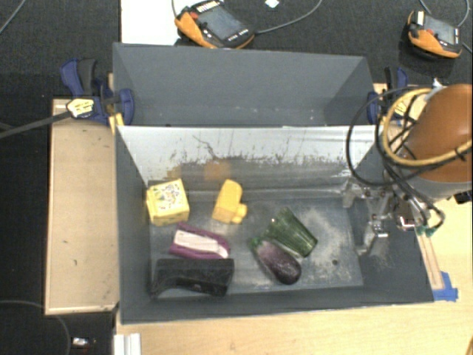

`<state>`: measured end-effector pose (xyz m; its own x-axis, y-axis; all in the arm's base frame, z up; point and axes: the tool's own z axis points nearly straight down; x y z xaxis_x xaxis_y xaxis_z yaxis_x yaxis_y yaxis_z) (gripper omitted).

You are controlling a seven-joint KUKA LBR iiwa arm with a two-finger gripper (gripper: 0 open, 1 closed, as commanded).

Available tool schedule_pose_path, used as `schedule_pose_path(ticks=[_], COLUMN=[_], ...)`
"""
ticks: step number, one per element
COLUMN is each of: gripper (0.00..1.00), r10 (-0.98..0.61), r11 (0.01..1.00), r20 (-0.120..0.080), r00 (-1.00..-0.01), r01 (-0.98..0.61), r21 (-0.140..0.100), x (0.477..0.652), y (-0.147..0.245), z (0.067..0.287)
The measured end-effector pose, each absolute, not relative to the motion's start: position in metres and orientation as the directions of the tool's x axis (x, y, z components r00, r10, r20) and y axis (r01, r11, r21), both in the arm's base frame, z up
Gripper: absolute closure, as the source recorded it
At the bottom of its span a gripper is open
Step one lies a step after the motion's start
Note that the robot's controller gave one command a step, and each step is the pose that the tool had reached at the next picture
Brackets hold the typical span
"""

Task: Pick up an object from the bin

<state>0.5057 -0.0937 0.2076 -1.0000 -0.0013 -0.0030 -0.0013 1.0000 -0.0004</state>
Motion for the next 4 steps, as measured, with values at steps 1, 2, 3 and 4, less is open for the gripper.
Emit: schedule_pose_path(ticks=[1, 2, 3, 4], gripper=[0.00, 0.00, 0.00, 0.00], r10=[-0.105, -0.152, 0.065, -0.173], r11=[0.994, 0.988, 0.998, 0.985], r20=[-0.006, -0.018, 0.008, -0.047], r00=[-0.994, -0.988, -0.998, -0.984], r01=[-0.105, -0.152, 0.065, -0.173], r21=[0.000, -0.007, 0.001, -0.014], x=[0.537, 0.519, 0.529, 0.492], y=[-0.020, -0.001, 0.013, 0.036], z=[0.073, 0.147, 0.099, 0.077])
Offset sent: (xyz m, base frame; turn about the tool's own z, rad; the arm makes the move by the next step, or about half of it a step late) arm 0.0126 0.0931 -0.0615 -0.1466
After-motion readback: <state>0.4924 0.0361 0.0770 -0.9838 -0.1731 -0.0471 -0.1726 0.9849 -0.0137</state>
